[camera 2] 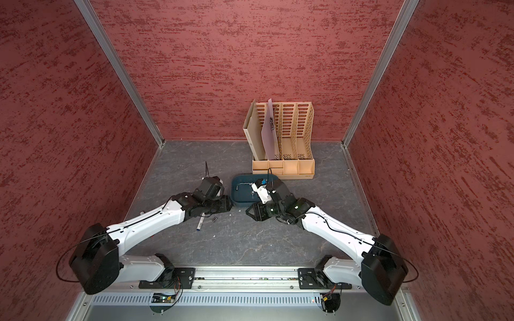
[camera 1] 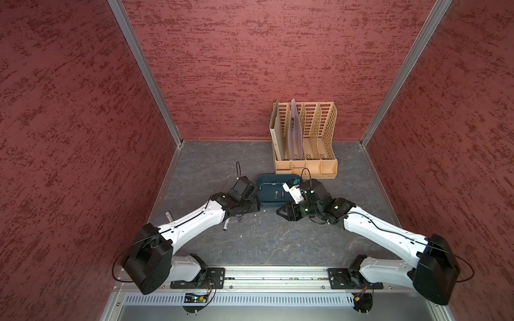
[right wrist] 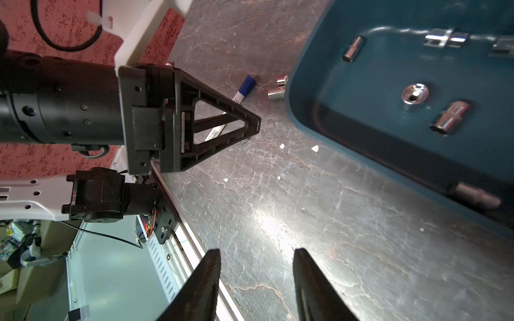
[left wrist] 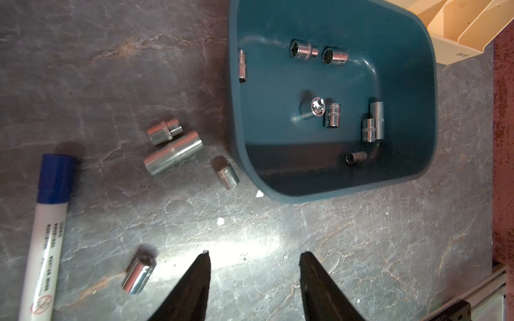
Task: Put the socket on the desktop into the storage box
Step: Pick up the socket head at the center of the board.
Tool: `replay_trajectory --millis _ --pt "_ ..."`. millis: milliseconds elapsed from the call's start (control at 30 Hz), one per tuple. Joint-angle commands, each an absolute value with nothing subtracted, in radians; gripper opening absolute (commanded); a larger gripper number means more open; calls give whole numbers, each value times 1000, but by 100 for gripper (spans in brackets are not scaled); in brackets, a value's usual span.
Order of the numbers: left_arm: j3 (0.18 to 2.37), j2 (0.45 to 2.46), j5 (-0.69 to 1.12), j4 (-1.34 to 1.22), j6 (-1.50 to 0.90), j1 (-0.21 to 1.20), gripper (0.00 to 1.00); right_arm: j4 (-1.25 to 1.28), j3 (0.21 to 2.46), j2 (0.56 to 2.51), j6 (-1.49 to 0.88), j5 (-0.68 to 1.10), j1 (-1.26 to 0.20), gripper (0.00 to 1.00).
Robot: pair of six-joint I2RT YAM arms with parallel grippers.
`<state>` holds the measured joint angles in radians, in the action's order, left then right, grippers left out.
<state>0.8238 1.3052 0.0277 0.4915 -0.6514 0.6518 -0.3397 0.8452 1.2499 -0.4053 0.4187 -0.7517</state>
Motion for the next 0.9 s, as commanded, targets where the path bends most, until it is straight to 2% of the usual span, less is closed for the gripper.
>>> replay_trajectory --millis 0,467,567,867 --pt "780 1255 19 521 -682 638 55 -299 884 1276 -388 436 -775 47" --pt "630 1102 -12 600 -788 631 57 -260 923 1373 -391 444 -842 47" --pt "613 1116 -16 608 -826 630 60 -240 919 1384 -397 445 -845 47" --pt "635 1213 -26 601 -903 632 60 -215 891 1376 -413 431 -850 47"
